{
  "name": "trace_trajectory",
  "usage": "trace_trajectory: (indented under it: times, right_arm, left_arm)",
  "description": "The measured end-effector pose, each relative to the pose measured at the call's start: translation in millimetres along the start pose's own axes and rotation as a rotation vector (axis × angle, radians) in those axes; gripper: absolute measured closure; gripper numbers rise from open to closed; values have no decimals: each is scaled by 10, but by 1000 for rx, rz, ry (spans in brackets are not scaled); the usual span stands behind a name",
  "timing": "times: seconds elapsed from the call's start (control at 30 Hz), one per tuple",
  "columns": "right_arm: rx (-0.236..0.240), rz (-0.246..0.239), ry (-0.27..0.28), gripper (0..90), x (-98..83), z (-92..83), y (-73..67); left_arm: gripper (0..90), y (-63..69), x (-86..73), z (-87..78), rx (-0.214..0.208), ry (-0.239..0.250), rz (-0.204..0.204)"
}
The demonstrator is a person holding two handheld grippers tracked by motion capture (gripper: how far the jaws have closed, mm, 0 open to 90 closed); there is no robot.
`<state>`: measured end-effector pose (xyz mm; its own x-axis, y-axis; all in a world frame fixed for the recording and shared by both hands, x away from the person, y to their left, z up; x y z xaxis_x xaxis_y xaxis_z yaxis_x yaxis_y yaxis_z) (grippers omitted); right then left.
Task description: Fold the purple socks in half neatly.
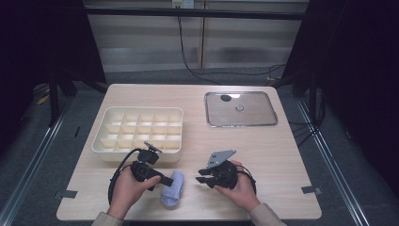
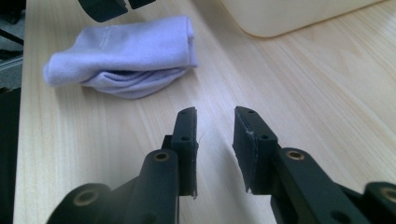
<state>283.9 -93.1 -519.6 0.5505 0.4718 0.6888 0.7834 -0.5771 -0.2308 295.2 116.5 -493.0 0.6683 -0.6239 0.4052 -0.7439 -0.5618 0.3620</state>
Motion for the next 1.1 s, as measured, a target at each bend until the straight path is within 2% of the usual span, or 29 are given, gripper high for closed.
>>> trace_trajectory:
  times: [0.13, 0.17, 0.43, 0.63, 0.7, 0.8, 0.83, 1.1]
  right_arm:
    - [-14, 10, 0, 651, -40, -27, 36]
    - [-19, 16, 3, 643, -50, -35, 46]
    - [-48, 36, 6, 571, -114, -88, 115]
    - [-82, 64, 8, 475, -158, -94, 199]
    - [-81, 66, 11, 438, -169, -91, 222]
    - [-95, 70, 4, 416, -188, -95, 243]
    - [-98, 72, 4, 402, -193, -94, 246]
    - [-128, 80, 5, 336, -247, -141, 319]
  left_arm:
    - [485, -4, -1, 34, -11, -11, 12]
    - [484, 4, 2, 43, -12, -11, 1]
    - [472, 16, -2, 77, -15, 1, 0]
    - [466, 3, -17, 72, -18, -4, -1]
    - [465, 11, -14, 76, -19, -4, -5]
    - [464, 8, -21, 86, -21, -15, 14]
    - [464, 13, -17, 97, -15, -3, 0]
    - [464, 0, -18, 109, -15, -6, -1]
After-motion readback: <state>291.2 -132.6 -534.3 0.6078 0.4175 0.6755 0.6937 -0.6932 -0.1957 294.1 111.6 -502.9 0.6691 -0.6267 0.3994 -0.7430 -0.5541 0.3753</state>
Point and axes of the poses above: each handheld gripper's, and its own axes: z roughly forward along the jaws, x roughly out of its top, y roughly to its right, the point moved 5 cm from there along z, roughly forward along the jaws, and after that the axes turned 13 degrees about z, right-handed, at the moved point
